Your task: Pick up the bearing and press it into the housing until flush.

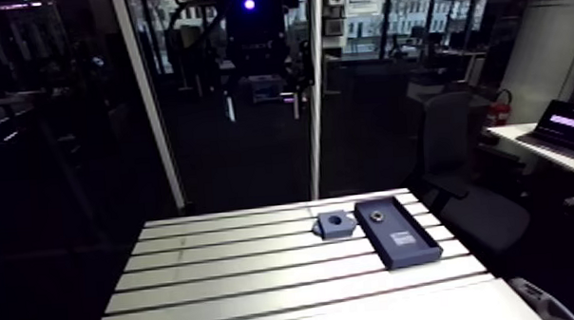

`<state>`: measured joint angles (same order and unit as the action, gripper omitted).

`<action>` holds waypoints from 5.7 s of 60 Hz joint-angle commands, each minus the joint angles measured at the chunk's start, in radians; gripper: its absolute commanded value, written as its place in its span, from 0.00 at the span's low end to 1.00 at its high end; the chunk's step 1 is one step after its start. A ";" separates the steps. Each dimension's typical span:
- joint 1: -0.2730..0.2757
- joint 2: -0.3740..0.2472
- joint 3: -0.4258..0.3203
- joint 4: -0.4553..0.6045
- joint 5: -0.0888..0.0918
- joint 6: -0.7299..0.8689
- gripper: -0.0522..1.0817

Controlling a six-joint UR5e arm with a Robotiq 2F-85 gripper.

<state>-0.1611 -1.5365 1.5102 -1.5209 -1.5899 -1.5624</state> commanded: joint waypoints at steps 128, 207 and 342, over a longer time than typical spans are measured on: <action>-0.306 0.379 -0.072 -0.344 -0.036 -0.578 0.05; -0.370 0.577 -0.059 -0.449 -0.052 -0.532 0.30; -0.367 0.632 -0.026 -0.517 -0.055 -0.528 0.41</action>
<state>-0.5278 -0.9046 1.4831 -2.0376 -1.6452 -2.0902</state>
